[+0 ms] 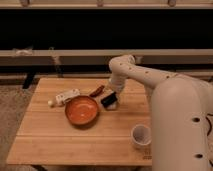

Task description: Place the eraser on the white sponge

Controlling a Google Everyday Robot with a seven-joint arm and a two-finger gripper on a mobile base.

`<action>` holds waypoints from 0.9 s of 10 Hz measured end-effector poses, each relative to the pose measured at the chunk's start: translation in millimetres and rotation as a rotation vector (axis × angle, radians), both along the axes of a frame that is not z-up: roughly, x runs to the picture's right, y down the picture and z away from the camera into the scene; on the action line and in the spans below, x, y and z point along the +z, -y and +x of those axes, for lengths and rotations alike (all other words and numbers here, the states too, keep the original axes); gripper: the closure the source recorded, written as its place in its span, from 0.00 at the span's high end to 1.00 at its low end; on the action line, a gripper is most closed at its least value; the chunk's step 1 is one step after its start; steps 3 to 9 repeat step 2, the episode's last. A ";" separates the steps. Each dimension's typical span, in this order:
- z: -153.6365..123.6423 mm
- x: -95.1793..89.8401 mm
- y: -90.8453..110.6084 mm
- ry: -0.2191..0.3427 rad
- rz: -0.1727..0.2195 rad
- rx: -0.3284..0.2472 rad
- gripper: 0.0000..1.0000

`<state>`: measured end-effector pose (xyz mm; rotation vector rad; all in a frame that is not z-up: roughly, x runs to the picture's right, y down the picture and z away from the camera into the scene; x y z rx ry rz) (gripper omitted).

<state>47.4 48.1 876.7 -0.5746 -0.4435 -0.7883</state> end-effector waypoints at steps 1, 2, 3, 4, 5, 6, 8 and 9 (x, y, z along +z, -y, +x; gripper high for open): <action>-0.3 0.5 -0.3 0.000 0.000 -0.002 0.80; -1.6 0.4 -0.1 0.001 0.000 -0.003 0.80; -1.6 0.4 -0.1 0.001 0.000 -0.003 0.80; -1.6 0.4 -0.1 0.001 0.000 -0.003 0.80; -1.6 0.4 -0.1 0.001 0.000 -0.003 0.80; -1.6 0.4 -0.1 0.001 0.000 -0.003 0.80; -1.6 0.4 -0.1 0.001 0.000 -0.003 0.80; -1.6 0.4 -0.1 0.001 0.000 -0.003 0.80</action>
